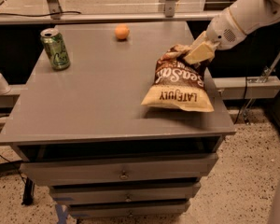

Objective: Pick brown chip bag

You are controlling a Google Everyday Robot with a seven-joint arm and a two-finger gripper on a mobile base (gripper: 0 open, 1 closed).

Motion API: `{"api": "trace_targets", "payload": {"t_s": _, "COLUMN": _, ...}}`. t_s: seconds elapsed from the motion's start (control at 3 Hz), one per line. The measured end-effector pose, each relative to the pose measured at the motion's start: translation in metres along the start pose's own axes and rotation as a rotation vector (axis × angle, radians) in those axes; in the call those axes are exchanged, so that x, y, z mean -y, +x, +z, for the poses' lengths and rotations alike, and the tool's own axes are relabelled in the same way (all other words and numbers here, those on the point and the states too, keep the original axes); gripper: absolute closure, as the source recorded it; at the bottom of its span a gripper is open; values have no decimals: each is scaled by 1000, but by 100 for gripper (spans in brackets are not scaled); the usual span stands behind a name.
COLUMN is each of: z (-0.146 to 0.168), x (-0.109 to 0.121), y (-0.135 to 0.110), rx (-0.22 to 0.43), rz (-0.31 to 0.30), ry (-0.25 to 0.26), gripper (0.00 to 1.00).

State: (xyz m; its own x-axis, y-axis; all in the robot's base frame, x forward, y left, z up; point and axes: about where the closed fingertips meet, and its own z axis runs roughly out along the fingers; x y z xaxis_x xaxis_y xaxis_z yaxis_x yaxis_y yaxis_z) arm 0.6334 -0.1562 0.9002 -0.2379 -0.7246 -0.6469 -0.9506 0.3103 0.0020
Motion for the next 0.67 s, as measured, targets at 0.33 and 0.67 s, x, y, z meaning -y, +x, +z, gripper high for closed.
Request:
{"api": "trace_targets", "payload": {"t_s": 0.33, "z": -17, "x": 7, "y": -42, "rx": 95, "rz": 23, "ry": -7, "gripper": 100}}
{"api": "trace_targets", "payload": {"t_s": 0.67, "z": -34, "x": 12, "y": -90, "rx": 203, "rz": 62, "ry": -2, "gripper": 100}}
